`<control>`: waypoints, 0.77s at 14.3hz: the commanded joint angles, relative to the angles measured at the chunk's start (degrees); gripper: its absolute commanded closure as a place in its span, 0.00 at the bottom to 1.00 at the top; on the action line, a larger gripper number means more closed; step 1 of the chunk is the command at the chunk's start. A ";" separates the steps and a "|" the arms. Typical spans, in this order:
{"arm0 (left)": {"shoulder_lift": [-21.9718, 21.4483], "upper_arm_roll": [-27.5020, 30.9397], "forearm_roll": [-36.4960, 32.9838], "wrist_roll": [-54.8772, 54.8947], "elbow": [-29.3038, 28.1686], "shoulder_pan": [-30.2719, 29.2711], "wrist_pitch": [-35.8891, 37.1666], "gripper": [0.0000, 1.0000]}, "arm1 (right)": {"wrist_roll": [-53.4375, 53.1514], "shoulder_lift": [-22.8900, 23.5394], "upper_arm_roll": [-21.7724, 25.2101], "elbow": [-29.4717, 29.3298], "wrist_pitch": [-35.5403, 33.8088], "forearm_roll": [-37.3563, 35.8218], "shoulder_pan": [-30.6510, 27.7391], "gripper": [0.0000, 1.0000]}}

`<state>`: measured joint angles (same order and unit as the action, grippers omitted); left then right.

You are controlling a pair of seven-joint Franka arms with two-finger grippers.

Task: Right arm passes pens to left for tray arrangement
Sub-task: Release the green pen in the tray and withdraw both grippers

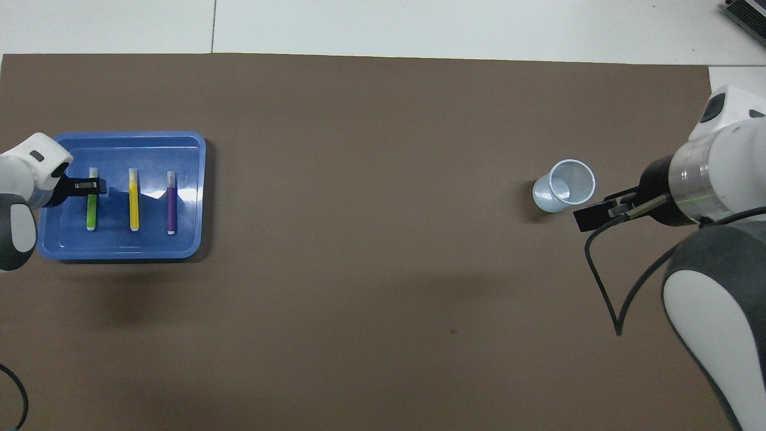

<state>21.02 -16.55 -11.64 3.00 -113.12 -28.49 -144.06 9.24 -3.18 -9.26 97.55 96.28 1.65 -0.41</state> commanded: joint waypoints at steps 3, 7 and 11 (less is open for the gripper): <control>-0.27 -0.77 1.97 -0.45 5.71 0.71 9.13 0.00 | -3.61 -0.51 0.30 0.36 -0.30 1.34 -0.64 0.00; -1.93 -1.82 2.06 -4.93 10.45 2.03 17.99 0.00 | -3.26 -0.51 0.48 0.36 -0.66 1.34 -1.08 0.00; -4.57 -2.35 2.50 -11.71 16.16 4.76 28.64 0.00 | -3.35 0.28 3.27 -2.00 -2.06 0.37 -1.52 0.00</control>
<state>17.84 -19.31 -9.95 -7.21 -99.49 -24.46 -120.05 6.17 -3.17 -7.57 97.32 95.74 1.62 -1.20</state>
